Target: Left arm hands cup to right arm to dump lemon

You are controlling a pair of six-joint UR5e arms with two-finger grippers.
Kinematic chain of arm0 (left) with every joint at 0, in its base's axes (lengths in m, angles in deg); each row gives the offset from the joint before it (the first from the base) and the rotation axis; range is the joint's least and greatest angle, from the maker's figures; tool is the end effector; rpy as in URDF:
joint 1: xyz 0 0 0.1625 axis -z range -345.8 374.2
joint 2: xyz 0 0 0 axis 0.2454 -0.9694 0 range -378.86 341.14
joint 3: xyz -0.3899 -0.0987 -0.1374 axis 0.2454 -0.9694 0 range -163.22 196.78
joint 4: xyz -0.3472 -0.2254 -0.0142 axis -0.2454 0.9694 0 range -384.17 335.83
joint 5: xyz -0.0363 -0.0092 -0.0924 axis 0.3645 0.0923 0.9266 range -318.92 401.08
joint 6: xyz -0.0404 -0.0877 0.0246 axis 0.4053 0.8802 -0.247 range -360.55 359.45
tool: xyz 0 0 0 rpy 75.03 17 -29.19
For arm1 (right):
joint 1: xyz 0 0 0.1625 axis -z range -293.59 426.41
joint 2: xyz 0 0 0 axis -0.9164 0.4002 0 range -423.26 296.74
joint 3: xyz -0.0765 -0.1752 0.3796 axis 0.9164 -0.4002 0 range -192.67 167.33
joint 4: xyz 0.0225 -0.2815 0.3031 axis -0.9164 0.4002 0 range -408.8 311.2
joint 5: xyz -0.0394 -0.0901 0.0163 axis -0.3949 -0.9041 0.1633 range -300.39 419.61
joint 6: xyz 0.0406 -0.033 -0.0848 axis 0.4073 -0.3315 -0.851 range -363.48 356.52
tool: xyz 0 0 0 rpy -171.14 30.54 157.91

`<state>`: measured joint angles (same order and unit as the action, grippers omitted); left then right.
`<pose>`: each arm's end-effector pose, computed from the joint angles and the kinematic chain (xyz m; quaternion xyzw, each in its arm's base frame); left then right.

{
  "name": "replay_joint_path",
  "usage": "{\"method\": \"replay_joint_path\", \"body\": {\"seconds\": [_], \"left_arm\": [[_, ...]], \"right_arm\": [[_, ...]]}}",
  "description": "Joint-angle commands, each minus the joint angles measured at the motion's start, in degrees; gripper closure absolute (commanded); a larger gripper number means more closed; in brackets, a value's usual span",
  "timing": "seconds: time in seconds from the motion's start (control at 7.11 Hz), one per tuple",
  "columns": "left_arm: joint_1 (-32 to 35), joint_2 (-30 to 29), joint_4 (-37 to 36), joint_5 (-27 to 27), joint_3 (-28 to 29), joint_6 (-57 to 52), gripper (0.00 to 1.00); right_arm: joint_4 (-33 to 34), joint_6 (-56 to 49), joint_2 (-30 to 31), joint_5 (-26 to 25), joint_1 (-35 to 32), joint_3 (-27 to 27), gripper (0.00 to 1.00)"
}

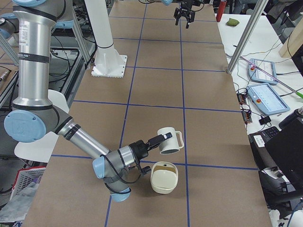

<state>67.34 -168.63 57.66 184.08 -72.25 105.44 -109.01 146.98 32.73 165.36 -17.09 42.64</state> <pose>0.3650 -0.5763 0.0020 -0.2605 0.4913 -0.3019 0.7744 0.0704 -0.3201 0.7150 0.0841 -0.8085 0.5089 0.2833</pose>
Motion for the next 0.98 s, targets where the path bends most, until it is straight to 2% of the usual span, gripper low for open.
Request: {"method": "replay_joint_path", "body": {"seconds": [0.0,0.84], "left_arm": [[-0.04,0.0,0.0,0.0,0.0,0.0,0.0],[-0.04,-0.18,0.0,-0.88,0.0,0.0,0.0]], "right_arm": [[-0.78,2.2,0.07,-0.81,0.0,-0.9,1.0],[-3.15,8.87,-0.46,-2.83,0.0,-2.13,1.0]]}}
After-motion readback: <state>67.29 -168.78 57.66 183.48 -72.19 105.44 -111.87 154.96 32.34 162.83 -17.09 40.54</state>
